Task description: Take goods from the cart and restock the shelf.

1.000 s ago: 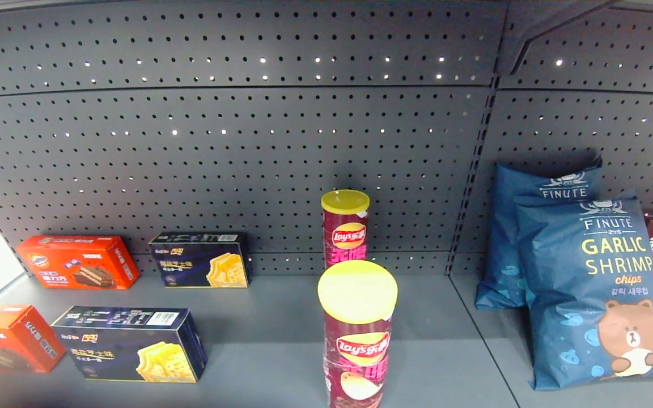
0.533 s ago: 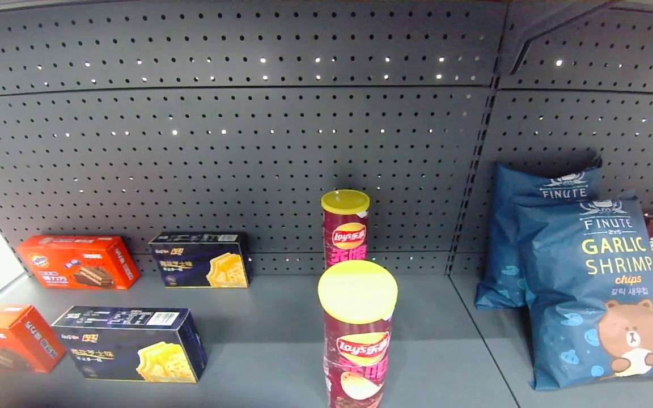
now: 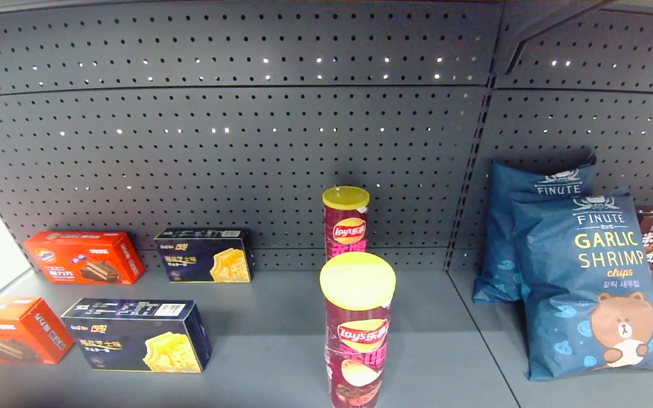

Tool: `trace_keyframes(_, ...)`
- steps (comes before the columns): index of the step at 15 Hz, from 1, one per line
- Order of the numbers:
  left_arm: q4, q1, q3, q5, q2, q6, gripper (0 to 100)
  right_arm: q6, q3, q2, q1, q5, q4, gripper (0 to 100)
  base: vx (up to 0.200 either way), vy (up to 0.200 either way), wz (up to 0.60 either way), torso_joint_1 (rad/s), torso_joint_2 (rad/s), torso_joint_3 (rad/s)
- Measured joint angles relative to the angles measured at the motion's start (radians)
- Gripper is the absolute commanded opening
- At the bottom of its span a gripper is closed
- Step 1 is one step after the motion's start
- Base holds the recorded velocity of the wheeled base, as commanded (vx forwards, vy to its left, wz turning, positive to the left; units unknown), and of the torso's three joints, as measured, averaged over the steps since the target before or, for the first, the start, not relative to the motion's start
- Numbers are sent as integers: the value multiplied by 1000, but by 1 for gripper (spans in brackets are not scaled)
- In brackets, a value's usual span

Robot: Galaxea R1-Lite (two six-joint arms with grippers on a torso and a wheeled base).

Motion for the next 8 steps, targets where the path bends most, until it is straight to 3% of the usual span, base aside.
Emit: trace_keyframes(8,0,0,0,2,0,-5,100,0,0,0,1,0,0,100,0,0,0,0,0,0)
